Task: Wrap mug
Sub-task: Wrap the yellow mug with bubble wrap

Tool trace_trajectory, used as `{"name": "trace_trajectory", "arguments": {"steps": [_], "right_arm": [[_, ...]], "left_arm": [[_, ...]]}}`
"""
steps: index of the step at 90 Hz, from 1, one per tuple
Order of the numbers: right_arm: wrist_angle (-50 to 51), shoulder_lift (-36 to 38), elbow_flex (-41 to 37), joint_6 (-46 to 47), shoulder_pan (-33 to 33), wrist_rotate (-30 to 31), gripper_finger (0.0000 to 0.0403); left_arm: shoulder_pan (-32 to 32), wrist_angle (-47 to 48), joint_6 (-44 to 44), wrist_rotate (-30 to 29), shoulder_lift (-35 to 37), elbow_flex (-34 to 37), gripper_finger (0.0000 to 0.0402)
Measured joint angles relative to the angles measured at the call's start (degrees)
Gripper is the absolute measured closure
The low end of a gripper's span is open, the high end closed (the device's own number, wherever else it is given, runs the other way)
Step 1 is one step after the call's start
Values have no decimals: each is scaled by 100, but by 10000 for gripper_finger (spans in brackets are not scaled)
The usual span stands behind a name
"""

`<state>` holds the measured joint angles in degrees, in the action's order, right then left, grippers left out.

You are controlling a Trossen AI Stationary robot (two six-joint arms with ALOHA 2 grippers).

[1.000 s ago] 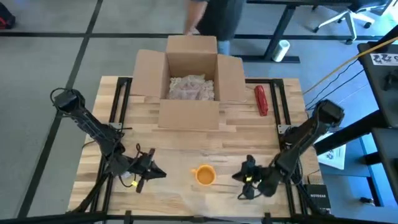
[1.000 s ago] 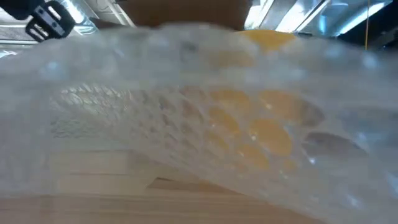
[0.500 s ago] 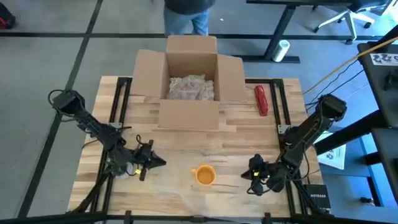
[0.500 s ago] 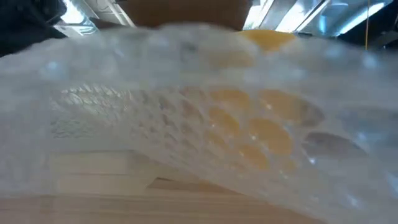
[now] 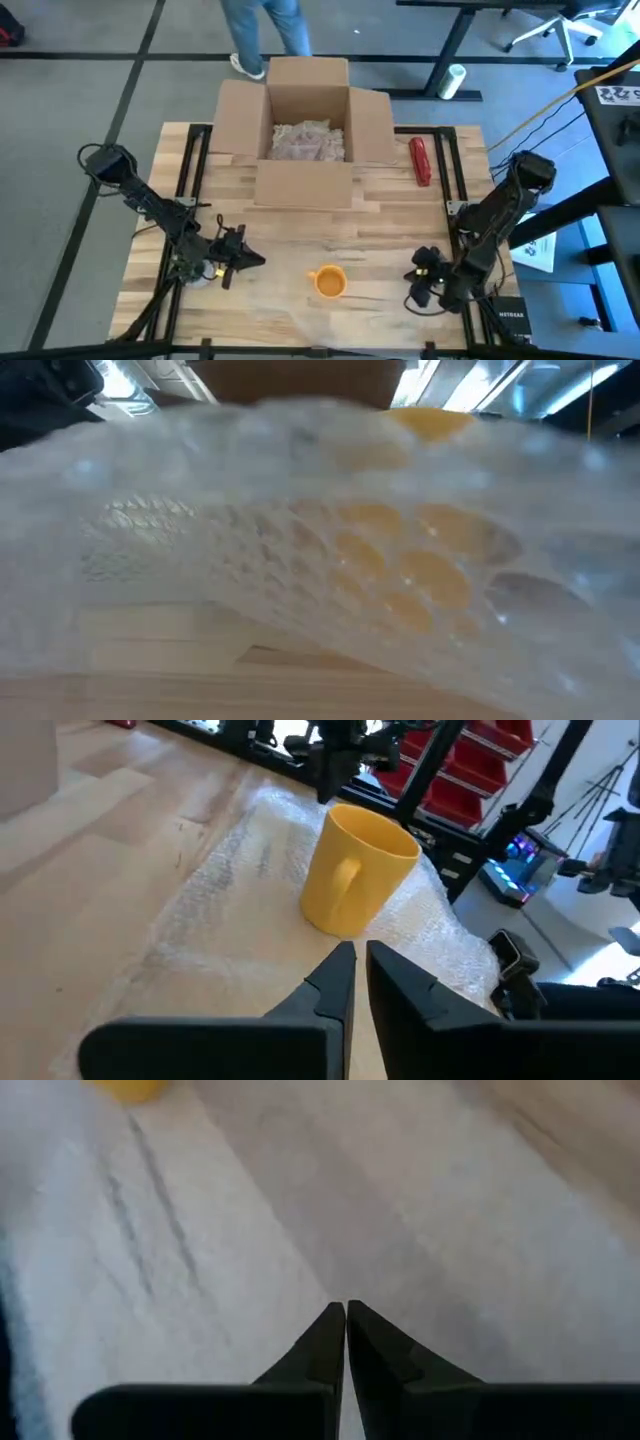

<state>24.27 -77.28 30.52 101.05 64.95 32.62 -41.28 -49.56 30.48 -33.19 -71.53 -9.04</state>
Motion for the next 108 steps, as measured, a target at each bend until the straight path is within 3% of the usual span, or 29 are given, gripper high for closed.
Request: {"name": "trace_trajectory", "arguments": {"steps": [36,53,70,84,108], "right_arm": [[1013,165,9,1837,1277,802,401],[1496,328,15,1697,1320,700,386],[1921,315,2,1415,1138,10,360],[1689,315,0,1415,859,-266,357],[1275,315,0,1102,782,147,335]], "left_arm": [[134,-94,254,-3,0,0,390],[131,-97,392,-3,0,-2,390],[131,-90,470,-4,0,-2,390],[131,-86,555,-4,0,-2,390],[131,-85,579,-4,0,-2,390]]}}
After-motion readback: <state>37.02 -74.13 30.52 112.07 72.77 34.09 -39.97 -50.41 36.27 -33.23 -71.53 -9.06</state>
